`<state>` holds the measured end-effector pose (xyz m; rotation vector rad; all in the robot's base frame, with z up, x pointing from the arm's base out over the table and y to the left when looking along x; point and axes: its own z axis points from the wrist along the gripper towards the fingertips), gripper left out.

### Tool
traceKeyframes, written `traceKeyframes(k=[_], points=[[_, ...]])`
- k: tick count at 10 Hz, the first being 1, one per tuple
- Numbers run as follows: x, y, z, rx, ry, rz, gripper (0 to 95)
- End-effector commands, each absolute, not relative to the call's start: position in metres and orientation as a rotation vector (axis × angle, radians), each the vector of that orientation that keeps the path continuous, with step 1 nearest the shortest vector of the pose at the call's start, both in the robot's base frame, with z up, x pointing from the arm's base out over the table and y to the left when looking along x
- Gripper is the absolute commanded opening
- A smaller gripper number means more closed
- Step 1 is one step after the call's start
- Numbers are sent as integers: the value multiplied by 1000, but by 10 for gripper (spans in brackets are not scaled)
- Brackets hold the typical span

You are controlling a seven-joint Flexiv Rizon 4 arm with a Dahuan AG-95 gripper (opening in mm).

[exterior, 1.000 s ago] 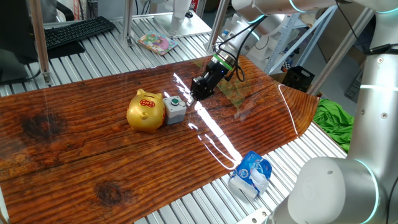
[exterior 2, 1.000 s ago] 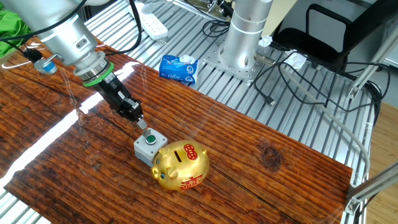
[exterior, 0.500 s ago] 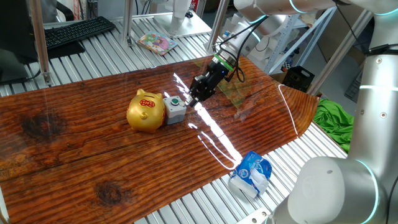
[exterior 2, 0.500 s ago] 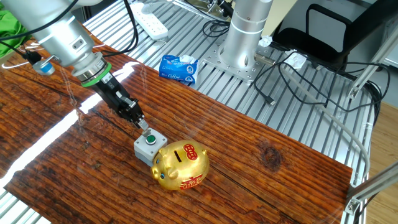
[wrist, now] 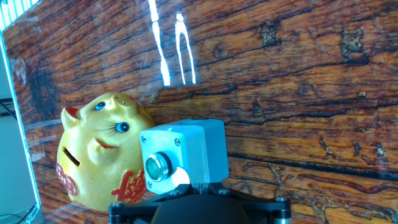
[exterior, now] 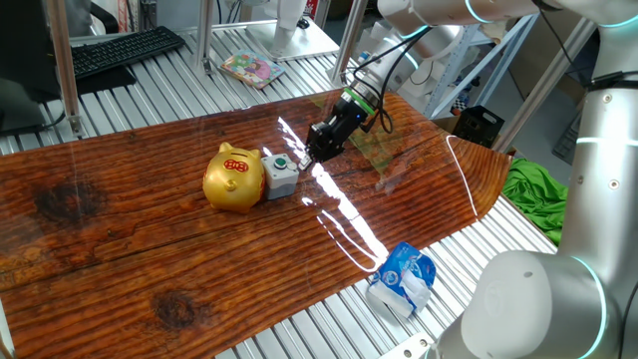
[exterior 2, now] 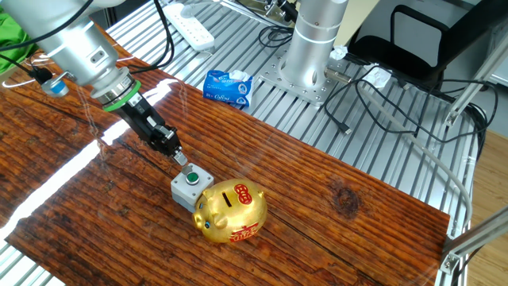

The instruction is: Drop coins into a piggy bank

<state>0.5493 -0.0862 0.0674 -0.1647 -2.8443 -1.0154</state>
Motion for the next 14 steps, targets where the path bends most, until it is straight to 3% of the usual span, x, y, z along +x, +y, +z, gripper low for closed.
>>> traceKeyframes(k=[1,14], points=[[548,-86,67,-167,-2848,-1014,0],[548,-86,67,-205,-2829,-1030,0]])
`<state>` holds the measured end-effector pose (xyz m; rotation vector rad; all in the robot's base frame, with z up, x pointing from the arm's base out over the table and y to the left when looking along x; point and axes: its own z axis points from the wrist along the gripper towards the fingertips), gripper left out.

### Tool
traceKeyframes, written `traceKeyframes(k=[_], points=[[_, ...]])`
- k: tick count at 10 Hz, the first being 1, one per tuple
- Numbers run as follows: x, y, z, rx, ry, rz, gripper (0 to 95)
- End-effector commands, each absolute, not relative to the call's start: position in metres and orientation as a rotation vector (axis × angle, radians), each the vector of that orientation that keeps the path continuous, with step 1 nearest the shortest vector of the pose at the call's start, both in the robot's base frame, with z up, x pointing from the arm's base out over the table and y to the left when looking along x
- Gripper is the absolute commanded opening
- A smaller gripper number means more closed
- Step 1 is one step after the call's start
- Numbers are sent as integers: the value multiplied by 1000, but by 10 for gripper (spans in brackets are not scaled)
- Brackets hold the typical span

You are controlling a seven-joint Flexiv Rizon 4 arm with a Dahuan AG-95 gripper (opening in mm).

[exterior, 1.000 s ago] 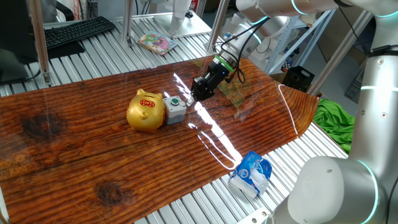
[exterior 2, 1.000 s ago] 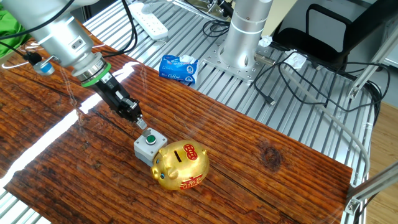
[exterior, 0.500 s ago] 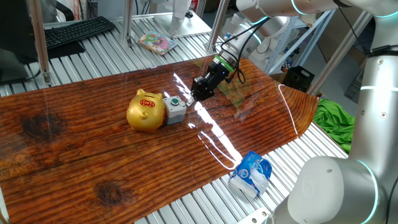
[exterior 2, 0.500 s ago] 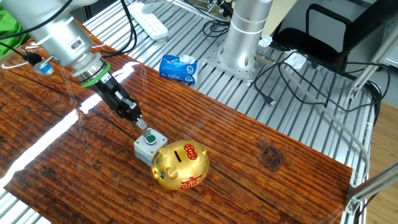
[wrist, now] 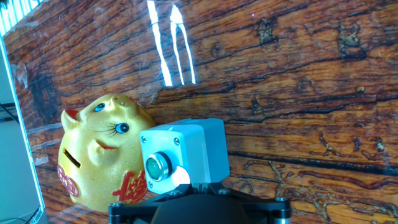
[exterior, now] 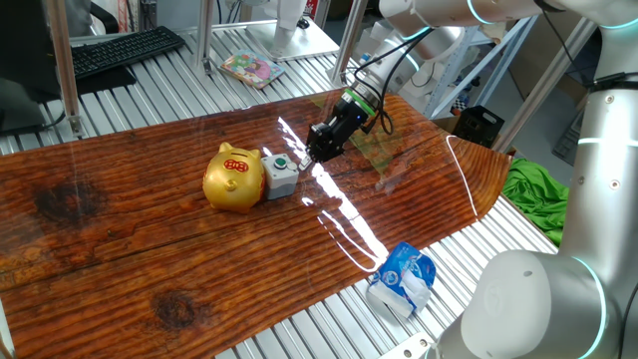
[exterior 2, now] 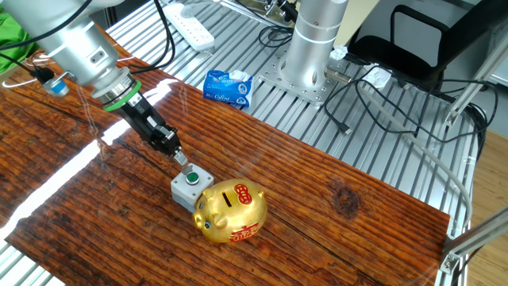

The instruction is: Drop coins into a piggy bank

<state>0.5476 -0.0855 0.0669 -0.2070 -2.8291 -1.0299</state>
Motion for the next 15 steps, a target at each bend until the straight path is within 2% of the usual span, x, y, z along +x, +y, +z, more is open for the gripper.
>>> traceKeyframes(k=[1,2,15], points=[[548,-86,67,-212,-2826,-1031,0],[548,-86,67,-215,-2825,-1032,190],[545,-82,65,-260,-2801,-1064,190]])
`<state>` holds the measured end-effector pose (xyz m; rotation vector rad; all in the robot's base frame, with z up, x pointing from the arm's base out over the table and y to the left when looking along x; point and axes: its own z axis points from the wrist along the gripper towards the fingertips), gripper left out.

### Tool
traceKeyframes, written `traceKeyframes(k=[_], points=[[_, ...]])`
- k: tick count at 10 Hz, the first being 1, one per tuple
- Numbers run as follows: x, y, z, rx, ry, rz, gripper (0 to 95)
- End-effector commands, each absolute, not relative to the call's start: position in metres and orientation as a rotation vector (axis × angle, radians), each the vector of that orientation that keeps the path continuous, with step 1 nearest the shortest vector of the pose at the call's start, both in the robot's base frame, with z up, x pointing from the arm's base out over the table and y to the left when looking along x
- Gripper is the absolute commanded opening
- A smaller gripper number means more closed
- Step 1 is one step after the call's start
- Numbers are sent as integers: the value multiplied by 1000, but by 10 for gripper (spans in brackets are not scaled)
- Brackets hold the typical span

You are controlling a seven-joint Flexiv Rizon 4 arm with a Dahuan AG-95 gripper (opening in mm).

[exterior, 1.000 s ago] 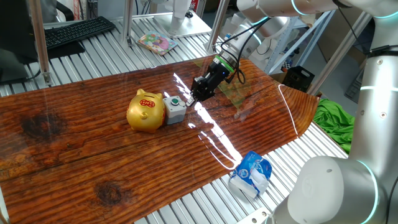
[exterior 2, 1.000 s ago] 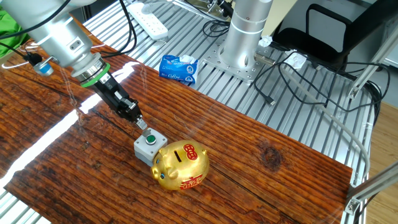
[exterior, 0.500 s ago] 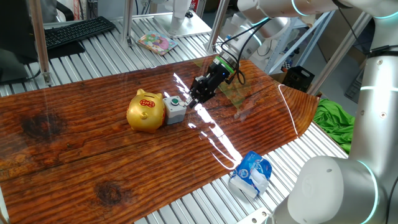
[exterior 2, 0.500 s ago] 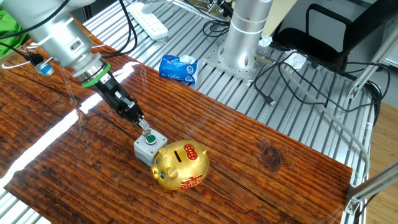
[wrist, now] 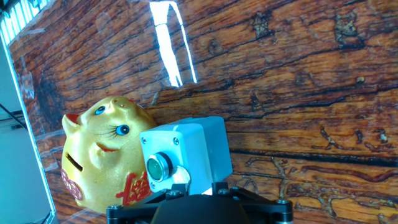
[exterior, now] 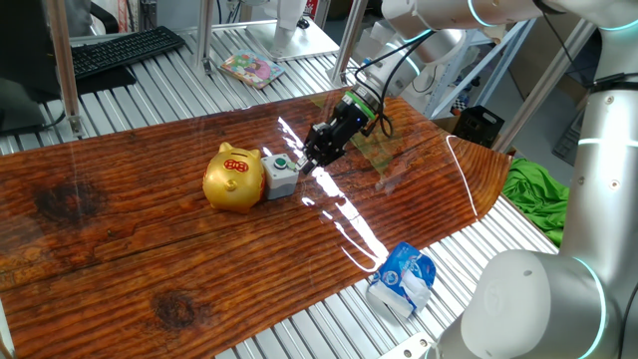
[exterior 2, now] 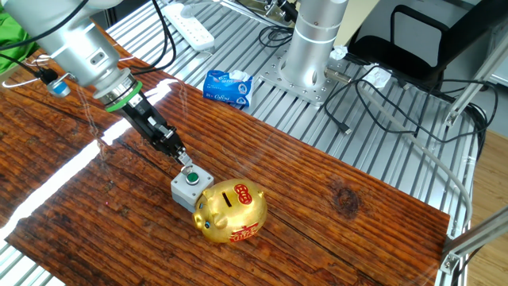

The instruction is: Drop coins into a piggy bank

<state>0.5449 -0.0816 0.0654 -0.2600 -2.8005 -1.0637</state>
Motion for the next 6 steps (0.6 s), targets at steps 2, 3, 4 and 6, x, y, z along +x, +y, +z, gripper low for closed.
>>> traceKeyframes(k=[2,3,4,6], points=[[545,-81,65,-265,-2799,-1066,190],[545,-80,65,-268,-2799,-1067,190],[545,-80,65,-271,-2797,-1069,0],[546,-79,66,-276,-2790,-1076,0]])
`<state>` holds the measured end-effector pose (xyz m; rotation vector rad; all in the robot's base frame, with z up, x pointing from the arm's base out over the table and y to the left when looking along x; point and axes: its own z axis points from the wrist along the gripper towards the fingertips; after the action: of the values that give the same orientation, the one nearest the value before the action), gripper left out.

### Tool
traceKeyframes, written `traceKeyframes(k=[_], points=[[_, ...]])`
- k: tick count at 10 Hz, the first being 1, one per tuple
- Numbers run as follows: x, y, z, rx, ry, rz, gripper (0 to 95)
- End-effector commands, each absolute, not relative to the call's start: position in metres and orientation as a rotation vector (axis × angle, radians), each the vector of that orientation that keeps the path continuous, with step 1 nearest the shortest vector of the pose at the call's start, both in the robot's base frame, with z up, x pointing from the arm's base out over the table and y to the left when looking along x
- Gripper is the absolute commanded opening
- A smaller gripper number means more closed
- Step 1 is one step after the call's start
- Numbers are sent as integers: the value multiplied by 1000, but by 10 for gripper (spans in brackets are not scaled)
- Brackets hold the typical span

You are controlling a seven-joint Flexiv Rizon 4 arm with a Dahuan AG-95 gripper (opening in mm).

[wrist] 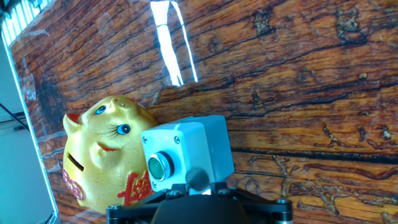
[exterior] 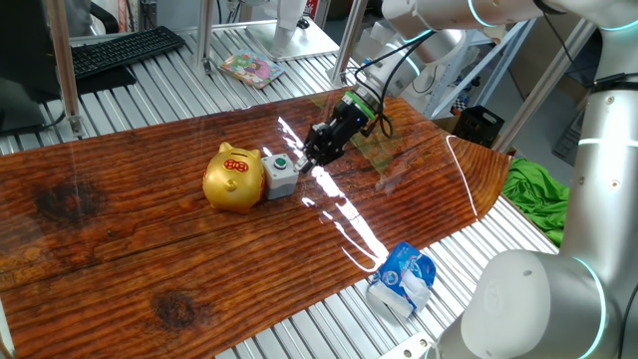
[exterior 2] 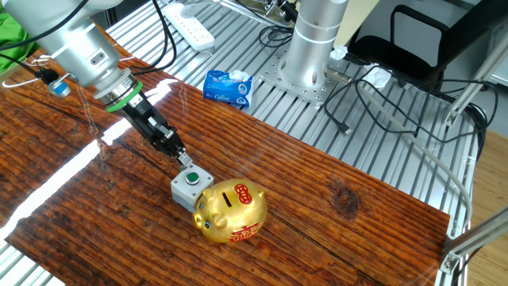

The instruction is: Drop coins into a piggy bank

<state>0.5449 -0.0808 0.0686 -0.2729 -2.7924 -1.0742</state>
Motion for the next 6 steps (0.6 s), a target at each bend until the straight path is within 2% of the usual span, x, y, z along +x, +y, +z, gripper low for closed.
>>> traceKeyframes(k=[1,6], points=[[546,-79,68,-277,-2792,-1070,0],[547,-78,69,-256,-2800,-1071,0]])
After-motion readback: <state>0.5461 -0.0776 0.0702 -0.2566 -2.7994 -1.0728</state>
